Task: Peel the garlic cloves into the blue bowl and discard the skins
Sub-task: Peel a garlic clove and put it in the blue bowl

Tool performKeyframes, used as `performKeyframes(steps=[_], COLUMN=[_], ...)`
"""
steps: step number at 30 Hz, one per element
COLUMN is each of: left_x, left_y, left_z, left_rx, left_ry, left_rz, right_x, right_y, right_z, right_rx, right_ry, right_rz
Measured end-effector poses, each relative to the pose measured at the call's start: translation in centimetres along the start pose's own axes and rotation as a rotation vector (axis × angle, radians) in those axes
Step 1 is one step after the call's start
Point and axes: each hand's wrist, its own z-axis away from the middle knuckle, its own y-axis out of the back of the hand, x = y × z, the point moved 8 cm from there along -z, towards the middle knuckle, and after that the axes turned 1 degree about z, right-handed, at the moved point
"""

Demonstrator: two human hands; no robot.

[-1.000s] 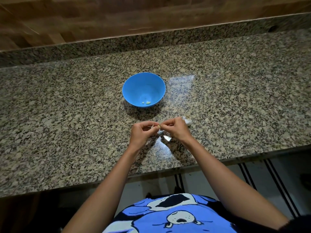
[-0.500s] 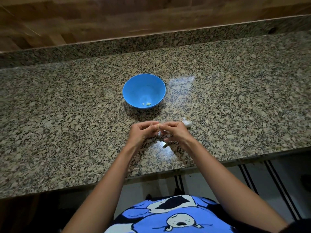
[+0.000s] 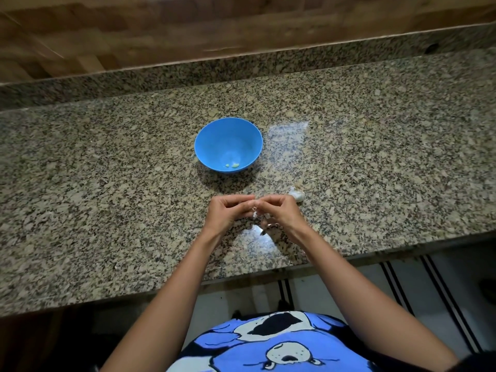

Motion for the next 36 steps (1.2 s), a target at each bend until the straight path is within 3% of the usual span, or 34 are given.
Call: performKeyframes(steps=[19, 28, 32, 33, 36], left_x=[-1.1, -2.8, -3.2, -3.2, -3.4], left_y=[-0.1, -0.4, -0.3, -0.1, 0.7], left_z=[0.6, 1.0, 1.1, 1.1, 1.1], left_rx=[0.05, 0.163, 0.174, 0.182, 0.192], left_ry=[0.092, 0.208, 0.225, 0.226, 0.224], left_rz=[0.066, 0.532, 0.629, 0.611, 0.425], right_x=[-0.4, 1.3, 2.3, 2.5, 1.7], right_y=[0.0, -0.8, 0.0, 0.6, 1.6], right_z=[0.0, 0.8, 0.6, 0.5, 0.4], right_rx=[0.092, 0.142, 0.273, 0.295, 0.26], right_ry=[0.037, -0.181, -0.233, -0.225, -0.111], right_rz=[0.066, -0.416, -0.603, -0.54, 0.002])
